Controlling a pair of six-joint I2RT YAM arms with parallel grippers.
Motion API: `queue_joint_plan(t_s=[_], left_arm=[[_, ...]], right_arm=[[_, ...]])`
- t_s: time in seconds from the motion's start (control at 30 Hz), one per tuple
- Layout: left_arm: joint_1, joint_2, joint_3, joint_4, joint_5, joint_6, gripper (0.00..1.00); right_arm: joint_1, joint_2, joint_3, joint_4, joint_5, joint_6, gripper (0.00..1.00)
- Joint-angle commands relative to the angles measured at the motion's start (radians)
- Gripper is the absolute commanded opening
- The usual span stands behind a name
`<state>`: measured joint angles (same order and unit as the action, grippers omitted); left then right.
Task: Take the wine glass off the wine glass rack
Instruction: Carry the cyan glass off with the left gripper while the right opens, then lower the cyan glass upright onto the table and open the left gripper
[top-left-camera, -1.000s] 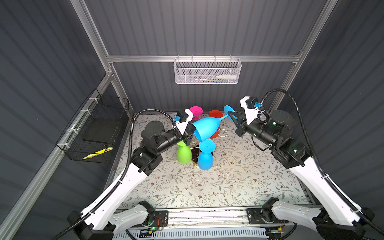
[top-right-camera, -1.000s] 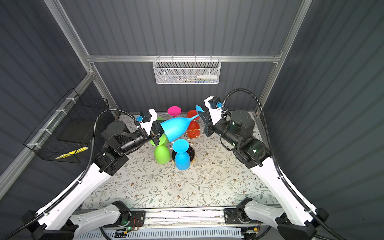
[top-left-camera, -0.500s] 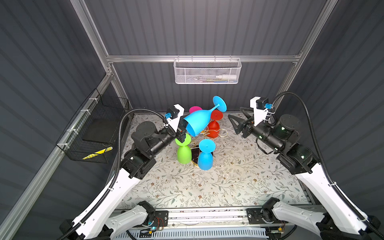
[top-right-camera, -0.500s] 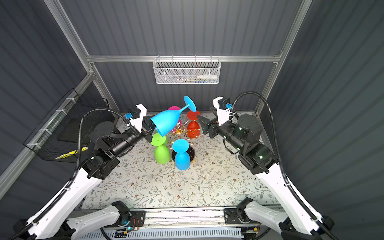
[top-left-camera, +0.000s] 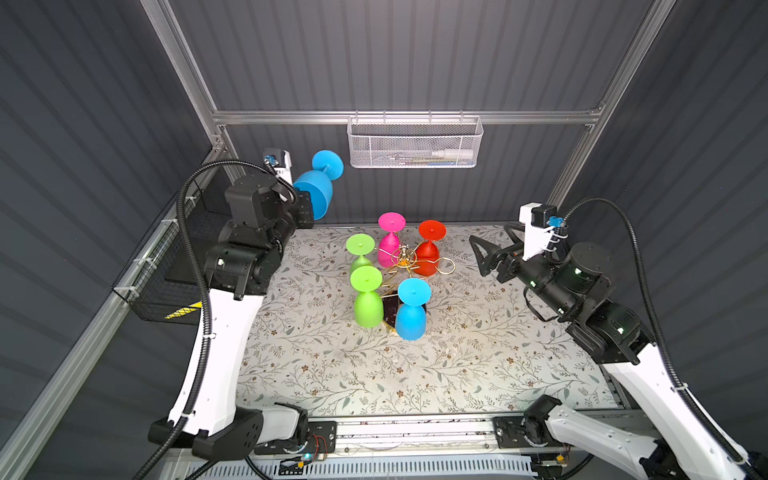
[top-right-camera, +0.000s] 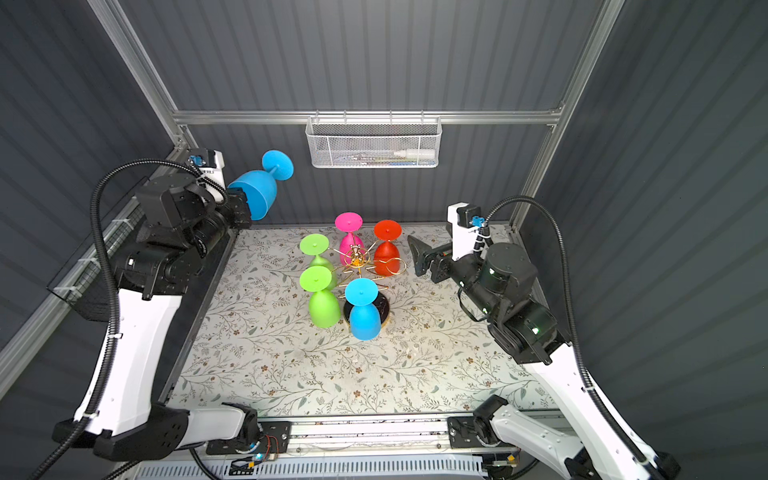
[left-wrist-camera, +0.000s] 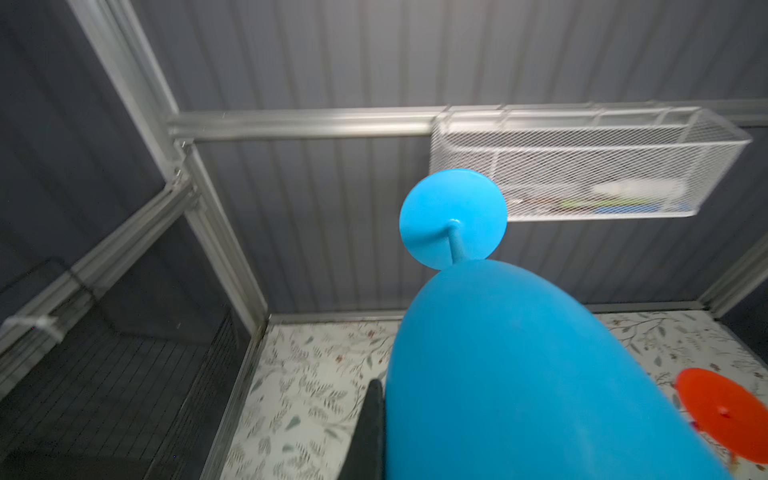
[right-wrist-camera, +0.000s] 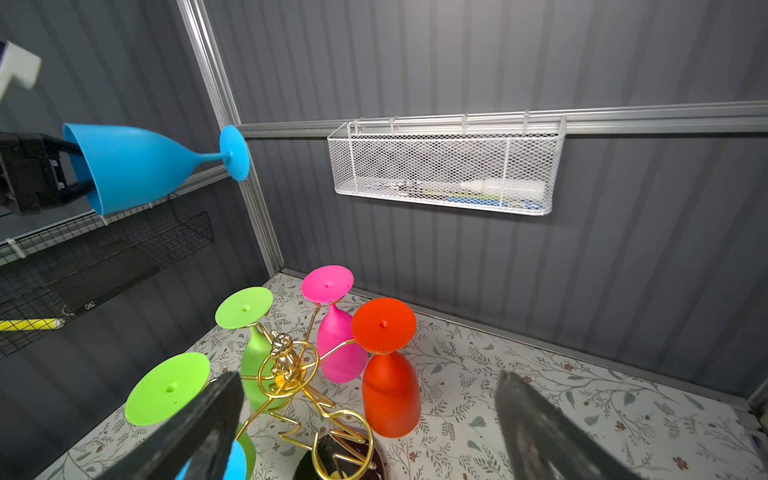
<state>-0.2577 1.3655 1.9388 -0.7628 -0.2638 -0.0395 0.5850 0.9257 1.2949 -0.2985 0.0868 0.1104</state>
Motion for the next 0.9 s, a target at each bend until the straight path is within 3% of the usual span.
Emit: queue_joint_plan(t_s=[0.0, 0.07, 0.17, 0.43, 0.87], left_arm=[[0.050, 0.068, 0.092, -0.207, 0.098, -0.060, 0.00], [0.070, 0.126, 0.139, -0.281, 0.101, -0.046, 0.00], [0.086, 0.204, 0.165, -0.357, 0.001, -0.008, 0.00], [0.124, 0.323, 0.199, -0.481, -0.065, 0.037, 0.00], [0.156, 0.615, 0.317, -0.614, 0.014, 0.058, 0.00]], right_arm=[[-0.004, -0.029, -0.002, -0.069, 0.045, 0.018, 0.99], [-0.004, -0.046, -0.009, -0.084, 0.041, 0.019, 0.99], [-0.005, -0.079, -0.040, -0.130, 0.052, 0.020, 0.99], [-0.006, -0.120, -0.093, -0.169, 0.081, 0.012, 0.99], [-0.007, -0.175, -0.157, -0.215, 0.081, 0.035, 0.99]])
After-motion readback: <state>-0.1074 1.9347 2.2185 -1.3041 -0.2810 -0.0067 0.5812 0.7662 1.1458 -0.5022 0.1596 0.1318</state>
